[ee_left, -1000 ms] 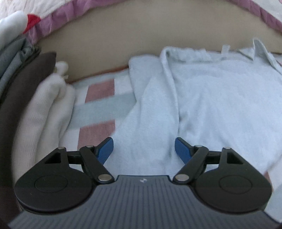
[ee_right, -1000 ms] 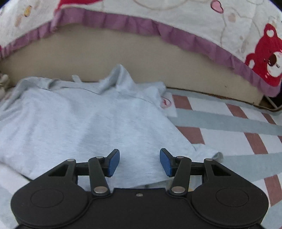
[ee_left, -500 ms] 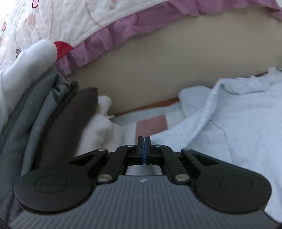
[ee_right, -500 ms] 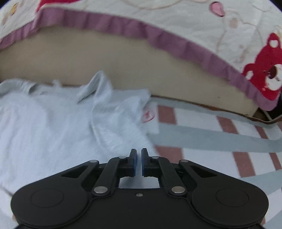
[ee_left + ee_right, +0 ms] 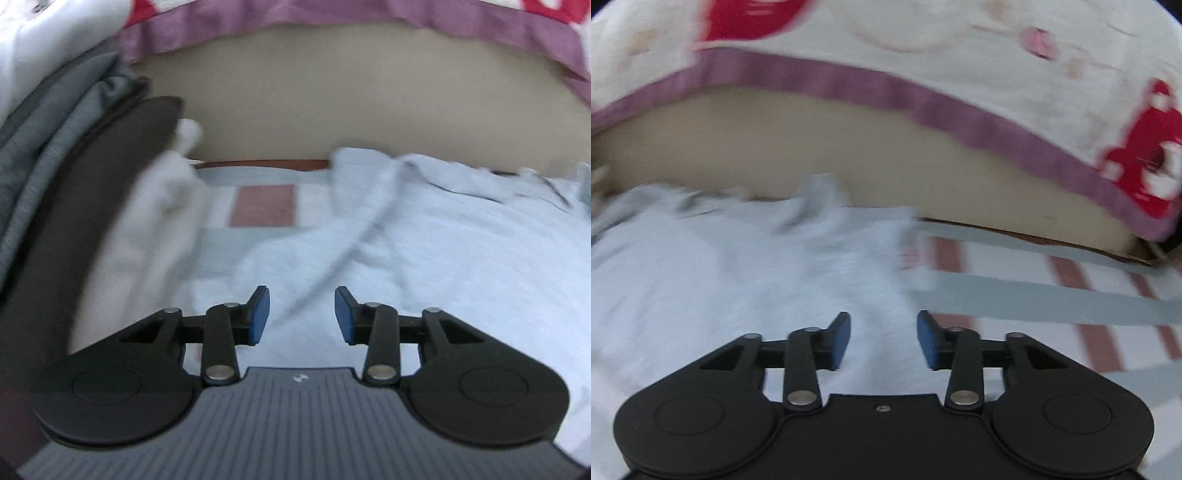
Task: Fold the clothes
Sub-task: 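Grasp the t-shirt edge with the right gripper and smooth it flat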
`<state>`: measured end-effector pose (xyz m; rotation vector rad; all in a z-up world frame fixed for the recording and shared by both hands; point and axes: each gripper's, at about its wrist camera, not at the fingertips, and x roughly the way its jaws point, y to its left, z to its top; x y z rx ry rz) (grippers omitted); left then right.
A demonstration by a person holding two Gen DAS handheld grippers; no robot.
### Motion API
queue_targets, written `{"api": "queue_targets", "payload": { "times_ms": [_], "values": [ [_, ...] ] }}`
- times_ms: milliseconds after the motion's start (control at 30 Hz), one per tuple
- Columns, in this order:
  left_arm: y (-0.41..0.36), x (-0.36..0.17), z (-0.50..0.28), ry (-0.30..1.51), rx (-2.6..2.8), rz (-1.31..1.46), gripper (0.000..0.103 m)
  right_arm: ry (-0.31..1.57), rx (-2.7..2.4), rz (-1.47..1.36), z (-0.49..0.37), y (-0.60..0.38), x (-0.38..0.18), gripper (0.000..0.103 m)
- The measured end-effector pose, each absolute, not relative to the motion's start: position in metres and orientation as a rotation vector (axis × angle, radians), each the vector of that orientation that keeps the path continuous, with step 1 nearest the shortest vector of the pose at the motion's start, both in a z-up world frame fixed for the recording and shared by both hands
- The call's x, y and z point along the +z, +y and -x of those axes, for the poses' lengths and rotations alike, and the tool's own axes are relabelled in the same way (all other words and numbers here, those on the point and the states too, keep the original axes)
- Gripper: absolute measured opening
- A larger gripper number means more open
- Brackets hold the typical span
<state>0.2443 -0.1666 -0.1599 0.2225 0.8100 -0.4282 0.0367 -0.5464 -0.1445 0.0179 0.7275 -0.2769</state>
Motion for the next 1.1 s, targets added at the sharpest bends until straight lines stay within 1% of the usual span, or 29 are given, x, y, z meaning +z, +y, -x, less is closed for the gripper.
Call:
{"api": "queue_targets", "payload": {
  "times_ms": [67, 167, 200, 267, 300, 333, 367, 400, 533, 600, 667, 733, 800, 833, 867, 900, 933, 967, 1100],
  "values": [
    [-0.17, -0.16, -0.228, 0.815, -0.455, -0.218, 0.038, 0.764, -0.222, 0.064, -0.038, -0.527, -0.156, 0.062],
    [-0.174, -0.166, -0.209, 0.852, -0.505, -0.186, 0.038, 0.848, -0.199, 0.223, -0.047, -0.51, -0.177, 0.063],
    [-0.178, -0.17, -0.203, 0.861, -0.515, -0.205, 0.038, 0.874, -0.206, 0.267, -0.052, -0.509, -0.185, 0.063],
    [-0.187, -0.179, -0.195, 0.858, -0.505, -0.282, 0.038, 0.864, -0.222, 0.318, -0.056, -0.514, -0.192, 0.062],
    [-0.19, -0.183, -0.193, 0.858, -0.496, -0.309, 0.038, 0.846, -0.246, 0.302, -0.057, -0.519, -0.191, 0.056],
    [-0.192, -0.186, -0.192, 0.86, -0.491, -0.328, 0.038, 0.829, -0.269, 0.284, -0.058, -0.525, -0.189, 0.046],
    [-0.193, -0.187, -0.192, 0.862, -0.488, -0.335, 0.038, 0.816, -0.278, 0.244, -0.058, -0.534, -0.185, 0.019],
    [-0.192, -0.187, -0.192, 0.863, -0.487, -0.335, 0.038, 0.812, -0.285, 0.216, -0.058, -0.541, -0.183, 0.009],
    [-0.19, -0.188, -0.193, 0.868, -0.484, -0.336, 0.039, 0.782, -0.307, 0.078, -0.058, -0.571, -0.168, 0.01],
    [-0.189, -0.189, -0.194, 0.87, -0.483, -0.336, 0.04, 0.751, -0.333, -0.064, -0.058, -0.592, -0.156, 0.01],
    [-0.188, -0.189, -0.194, 0.873, -0.481, -0.336, 0.04, 0.737, -0.374, -0.147, -0.056, -0.608, -0.149, 0.01],
    [-0.187, -0.189, -0.195, 0.875, -0.48, -0.336, 0.041, 0.749, -0.438, -0.146, -0.055, -0.62, -0.146, 0.009],
    [-0.186, -0.19, -0.195, 0.878, -0.478, -0.336, 0.043, 0.758, -0.531, -0.027, -0.063, -0.631, -0.142, 0.009],
    [-0.186, -0.19, -0.196, 0.88, -0.477, -0.337, 0.043, 0.751, -0.578, 0.006, -0.066, -0.636, -0.14, 0.01],
    [-0.186, -0.189, -0.196, 0.882, -0.475, -0.338, 0.043, 0.746, -0.633, 0.022, -0.069, -0.642, -0.139, 0.018],
    [-0.187, -0.189, -0.197, 0.885, -0.475, -0.341, 0.043, 0.742, -0.627, -0.038, -0.062, -0.639, -0.142, 0.044],
    [-0.188, -0.188, -0.197, 0.886, -0.475, -0.344, 0.043, 0.736, -0.621, -0.098, -0.055, -0.637, -0.145, 0.058],
    [-0.188, -0.187, -0.197, 0.888, -0.474, -0.345, 0.043, 0.731, -0.615, -0.158, -0.047, -0.634, -0.148, 0.066],
    [-0.178, -0.175, -0.199, 0.919, -0.466, -0.292, 0.043, 0.704, -0.585, -0.396, -0.018, -0.622, -0.159, 0.066]
  ]
}}
